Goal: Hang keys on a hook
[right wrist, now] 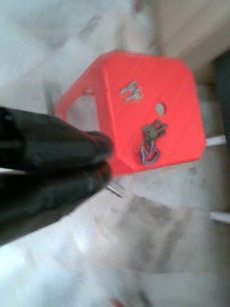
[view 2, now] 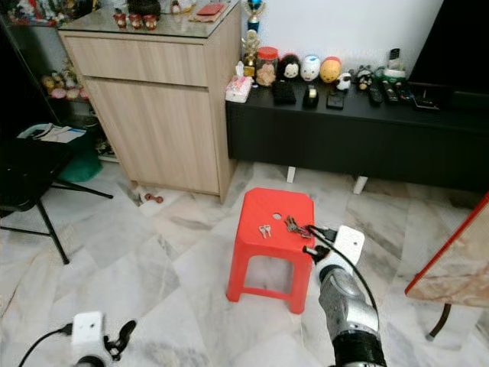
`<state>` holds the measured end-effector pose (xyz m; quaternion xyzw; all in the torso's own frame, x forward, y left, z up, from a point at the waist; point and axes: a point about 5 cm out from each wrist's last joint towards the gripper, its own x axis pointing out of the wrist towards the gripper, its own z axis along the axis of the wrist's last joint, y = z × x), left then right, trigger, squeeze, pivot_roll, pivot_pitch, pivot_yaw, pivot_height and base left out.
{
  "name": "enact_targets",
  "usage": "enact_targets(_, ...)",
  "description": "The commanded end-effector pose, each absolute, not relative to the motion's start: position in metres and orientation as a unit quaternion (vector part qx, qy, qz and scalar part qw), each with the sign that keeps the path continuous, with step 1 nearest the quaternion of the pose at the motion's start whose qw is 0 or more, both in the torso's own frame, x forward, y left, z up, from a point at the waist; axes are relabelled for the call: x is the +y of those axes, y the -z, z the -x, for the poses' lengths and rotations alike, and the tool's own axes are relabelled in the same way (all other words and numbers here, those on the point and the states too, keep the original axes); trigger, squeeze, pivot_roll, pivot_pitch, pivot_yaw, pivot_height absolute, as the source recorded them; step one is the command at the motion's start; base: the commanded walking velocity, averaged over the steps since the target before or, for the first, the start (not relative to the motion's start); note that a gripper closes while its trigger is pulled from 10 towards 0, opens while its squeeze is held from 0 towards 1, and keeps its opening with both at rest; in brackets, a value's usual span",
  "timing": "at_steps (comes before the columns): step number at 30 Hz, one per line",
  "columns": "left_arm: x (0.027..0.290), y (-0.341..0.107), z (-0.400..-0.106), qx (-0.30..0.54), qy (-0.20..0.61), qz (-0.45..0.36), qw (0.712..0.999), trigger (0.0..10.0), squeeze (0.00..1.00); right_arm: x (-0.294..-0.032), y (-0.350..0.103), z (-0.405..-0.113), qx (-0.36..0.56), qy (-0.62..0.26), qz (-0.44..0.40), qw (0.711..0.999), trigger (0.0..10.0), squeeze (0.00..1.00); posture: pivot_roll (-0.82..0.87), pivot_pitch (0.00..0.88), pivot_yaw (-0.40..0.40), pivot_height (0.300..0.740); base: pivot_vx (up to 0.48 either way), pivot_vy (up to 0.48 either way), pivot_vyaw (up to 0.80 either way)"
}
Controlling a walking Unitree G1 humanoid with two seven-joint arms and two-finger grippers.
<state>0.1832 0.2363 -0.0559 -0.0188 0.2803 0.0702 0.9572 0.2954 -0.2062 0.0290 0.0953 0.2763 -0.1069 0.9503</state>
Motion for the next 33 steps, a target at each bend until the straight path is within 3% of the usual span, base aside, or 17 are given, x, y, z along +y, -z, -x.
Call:
enact_targets(1,0.239,0.059,-0.178,0.289,-0.071,0.014,0.955,10.0,0.0,-0.205,-0.038,-0.301,0.242,0.084,-0.008,0.967,10.0,0.0,-0.01,0.0,-0.04,0.74,0.0,0.0,0.0)
enact_targets(2,0.239,0.059,-0.178,0.289,-0.071,0.014,0.955,10.0,0.0,-0.204,-0.04,-0.301,0.233,0.081,0.002,0.969,10.0,0.0,-0.01,0.0,-0.04,0.74,0.0,0.0,0.0)
enact_targets(6,0.239,0.058,-0.179,0.285,-0.068,0.01,0.956,10.0,0.0,-0.198,-0.059,-0.307,0.16,0.115,-0.092,0.976,10.0,0.0,-0.02,0.0,-0.037,0.74,0.0,0.0,0.0)
enact_targets(10,0.24,0.051,-0.188,0.263,-0.067,0.009,0.962,10.0,0.0,-0.182,-0.069,-0.311,0.137,0.068,-0.14,0.978,10.0,0.0,-0.02,0.0,-0.035,0.74,0.0,0.0,0.0)
enact_targets(15,0.241,0.034,-0.21,0.212,-0.059,0.0,0.975,10.0,0.0,-0.163,-0.072,-0.312,0.14,-0.015,-0.082,0.987,10.0,0.0,-0.02,0.0,-0.033,0.74,0.0,0.0,0.0)
enact_targets(22,0.226,-0.013,-0.249,0.095,-0.016,-0.016,0.995,10.0,0.0,-0.139,-0.076,-0.306,0.176,-0.179,-0.033,0.967,10.0,0.0,-0.02,0.0,-0.035,0.74,0.0,0.0,0.0)
enact_targets(33,0.197,-0.049,-0.269,0.046,0.108,-0.019,0.993,10.0,0.0,-0.117,-0.099,-0.312,0.169,-0.285,-0.044,0.943,10.0,0.0,-0.01,0.0,-0.049,0.74,0.0,0.0,0.0)
